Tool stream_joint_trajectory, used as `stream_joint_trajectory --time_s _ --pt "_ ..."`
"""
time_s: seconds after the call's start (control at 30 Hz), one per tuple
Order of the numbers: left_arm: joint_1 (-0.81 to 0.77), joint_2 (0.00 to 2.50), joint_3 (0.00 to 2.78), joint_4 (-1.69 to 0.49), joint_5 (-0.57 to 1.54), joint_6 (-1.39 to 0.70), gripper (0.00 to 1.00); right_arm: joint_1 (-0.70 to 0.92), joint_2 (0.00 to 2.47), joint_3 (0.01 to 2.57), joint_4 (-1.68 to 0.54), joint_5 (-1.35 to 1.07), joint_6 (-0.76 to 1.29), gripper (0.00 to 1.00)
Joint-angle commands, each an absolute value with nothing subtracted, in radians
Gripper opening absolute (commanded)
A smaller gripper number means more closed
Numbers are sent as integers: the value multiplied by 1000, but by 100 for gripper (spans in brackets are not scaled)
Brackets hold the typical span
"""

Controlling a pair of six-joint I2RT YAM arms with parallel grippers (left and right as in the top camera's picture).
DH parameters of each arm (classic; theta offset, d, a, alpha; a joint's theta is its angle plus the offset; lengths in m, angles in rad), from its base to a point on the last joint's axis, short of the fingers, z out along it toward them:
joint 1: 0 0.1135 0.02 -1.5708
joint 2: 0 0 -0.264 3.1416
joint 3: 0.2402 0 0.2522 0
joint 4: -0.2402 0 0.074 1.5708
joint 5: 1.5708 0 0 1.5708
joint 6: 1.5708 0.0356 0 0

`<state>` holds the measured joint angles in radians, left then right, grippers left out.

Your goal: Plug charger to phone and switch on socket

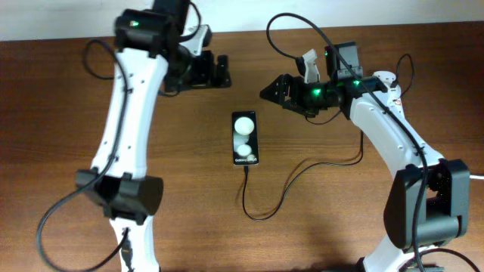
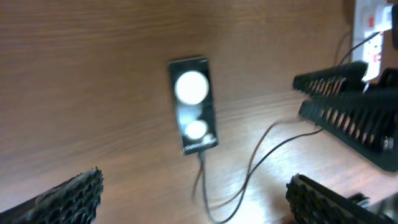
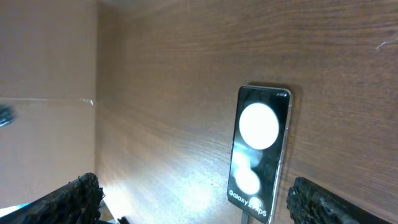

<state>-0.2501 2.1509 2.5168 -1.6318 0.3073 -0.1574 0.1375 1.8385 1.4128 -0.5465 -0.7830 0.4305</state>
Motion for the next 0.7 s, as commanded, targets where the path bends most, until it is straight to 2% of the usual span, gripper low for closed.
stream_joint_trajectory --time_s 0.0,0.13,0.27,0.33,0.43,0.57,0.67 --pt "-233 2098 2531 -1657 235 -121 99 105 1840 1433 -553 -775 423 99" --pt "-233 2098 2529 -1659 235 -121 99 -14 1840 1454 -622 -779 414 99" --pt "-233 2098 2529 -1659 235 -121 99 -214 1840 1541 -854 -755 212 99" --pt "-233 2098 2529 -1659 235 -121 99 -355 1841 1620 -991 -658 118 99" --pt "-233 2098 2529 -1659 235 -121 99 -476 1842 1740 -1110 -538 39 99" --pt "-233 2098 2529 -1659 235 -121 99 -552 1906 1844 -1156 -429 2 99" --pt "-233 2098 2529 -1659 235 -121 99 -557 2072 1964 -1204 -427 -25 99"
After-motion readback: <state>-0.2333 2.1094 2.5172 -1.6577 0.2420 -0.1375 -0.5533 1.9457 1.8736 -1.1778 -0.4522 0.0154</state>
